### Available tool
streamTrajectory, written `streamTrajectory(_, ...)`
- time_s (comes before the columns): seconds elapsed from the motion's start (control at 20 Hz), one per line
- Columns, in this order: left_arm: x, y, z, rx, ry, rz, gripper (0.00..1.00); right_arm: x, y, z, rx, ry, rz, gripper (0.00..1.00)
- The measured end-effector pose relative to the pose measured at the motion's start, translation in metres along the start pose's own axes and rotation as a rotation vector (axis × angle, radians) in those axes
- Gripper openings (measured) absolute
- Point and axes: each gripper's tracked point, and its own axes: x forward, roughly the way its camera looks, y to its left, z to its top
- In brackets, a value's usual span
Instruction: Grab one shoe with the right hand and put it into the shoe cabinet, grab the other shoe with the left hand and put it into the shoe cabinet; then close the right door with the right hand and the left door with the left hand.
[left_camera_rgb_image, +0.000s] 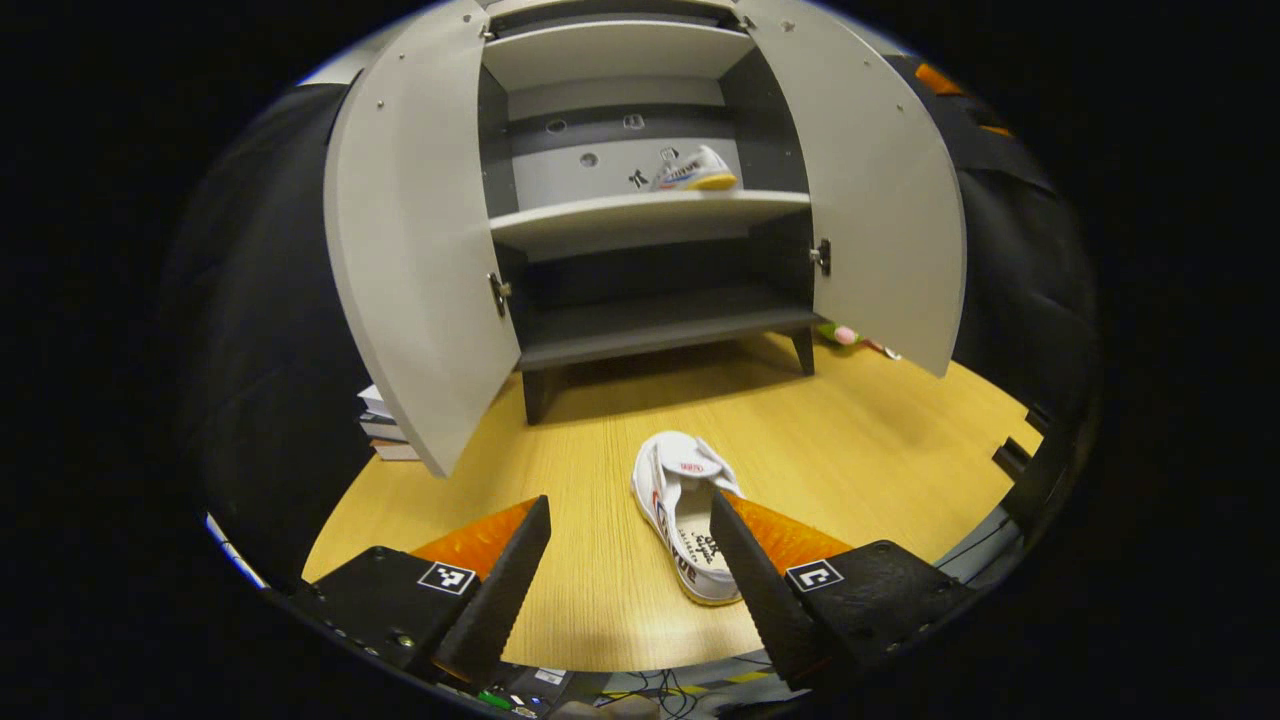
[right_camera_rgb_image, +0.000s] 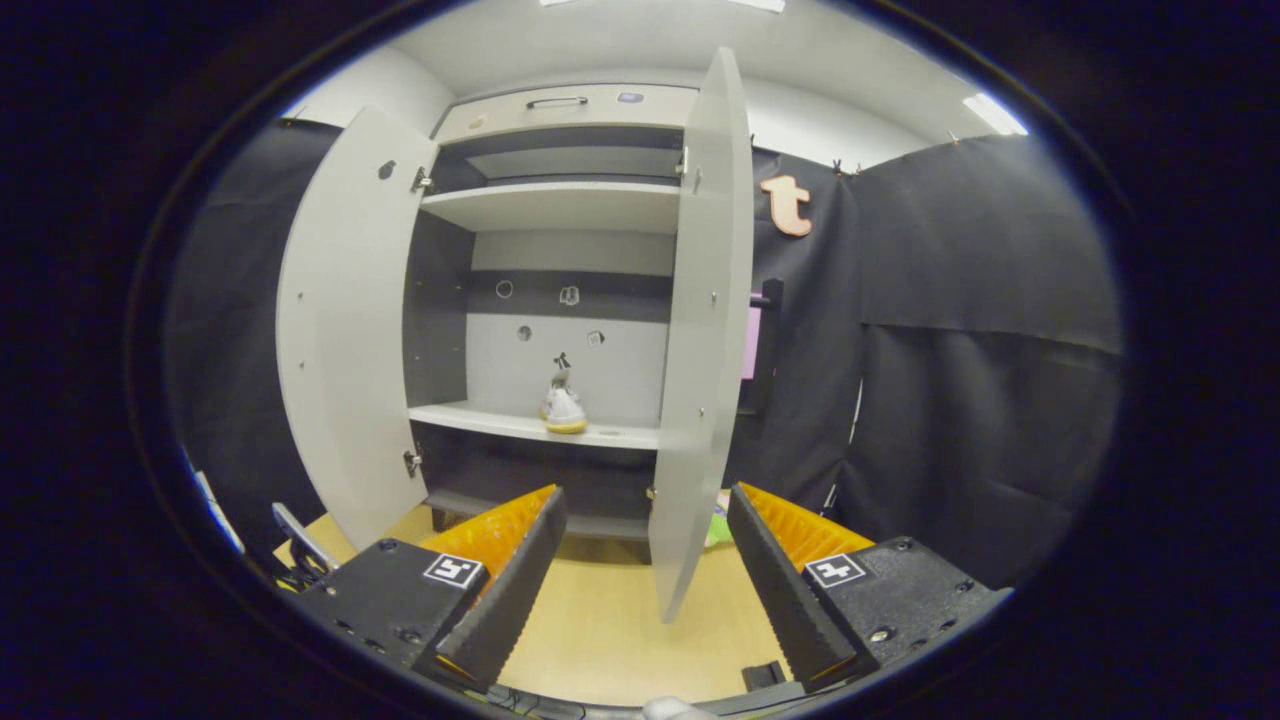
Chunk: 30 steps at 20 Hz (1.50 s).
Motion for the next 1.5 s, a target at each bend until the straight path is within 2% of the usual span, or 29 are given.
streamTrajectory(0.25, 0.061, -0.013, -0.037, -0.046, 0.112, -0.050, 0.97, 0.000, 0.001, -0.013, -0.013, 0.051, -0.005, 1.00)
streamTrajectory(0.45, 0.090, -0.011, -0.044, -0.048, 0.155, -0.090, 0.97, 0.007, 0.001, -0.025, -0.006, 0.088, -0.013, 1.00)
streamTrajectory(0.55, 0.101, -0.013, -0.037, -0.027, 0.147, -0.072, 0.96, 0.012, -0.003, -0.033, -0.013, 0.106, -0.026, 1.00)
streamTrajectory(0.65, 0.116, -0.013, -0.031, -0.042, 0.145, -0.061, 0.90, 0.015, -0.005, -0.038, -0.007, 0.119, -0.032, 1.00)
streamTrajectory(0.75, 0.125, -0.008, -0.030, -0.046, 0.152, -0.046, 0.91, 0.018, -0.010, -0.042, 0.000, 0.129, -0.045, 1.00)
streamTrajectory(0.85, 0.132, -0.005, -0.028, -0.027, 0.148, -0.029, 0.78, 0.019, -0.014, -0.046, 0.006, 0.137, -0.051, 1.00)
streamTrajectory(0.9, 0.137, -0.007, -0.028, -0.030, 0.147, -0.040, 0.64, 0.020, -0.017, -0.047, 0.004, 0.139, -0.057, 1.00)
streamTrajectory(0.95, 0.140, -0.013, -0.028, -0.028, 0.147, -0.060, 0.56, 0.021, -0.020, -0.050, 0.003, 0.144, -0.063, 1.00)
streamTrajectory(1.05, 0.148, -0.011, -0.028, 0.009, 0.144, -0.036, 0.53, 0.022, -0.023, -0.054, 0.012, 0.153, -0.065, 1.00)
streamTrajectory(1.1, 0.148, -0.008, -0.028, 0.016, 0.147, -0.027, 0.41, 0.022, -0.024, -0.055, 0.015, 0.157, -0.066, 1.00)
streamTrajectory(1.2, 0.153, -0.006, -0.027, 0.013, 0.159, -0.022, 0.26, 0.022, -0.025, -0.055, 0.019, 0.157, -0.064, 1.00)
streamTrajectory(1.25, 0.150, -0.005, -0.028, 0.001, 0.172, -0.019, 0.26, 0.022, -0.026, -0.055, 0.019, 0.153, -0.061, 1.00)
streamTrajectory(1.3, 0.150, -0.006, -0.028, -0.002, 0.186, -0.026, 0.16, 0.022, -0.026, -0.054, 0.019, 0.151, -0.058, 1.00)
streamTrajectory(1.5, 0.138, 0.002, -0.010, 0.016, 0.182, -0.021, 0.15, 0.024, -0.019, -0.048, 0.031, 0.132, -0.019, 1.00)
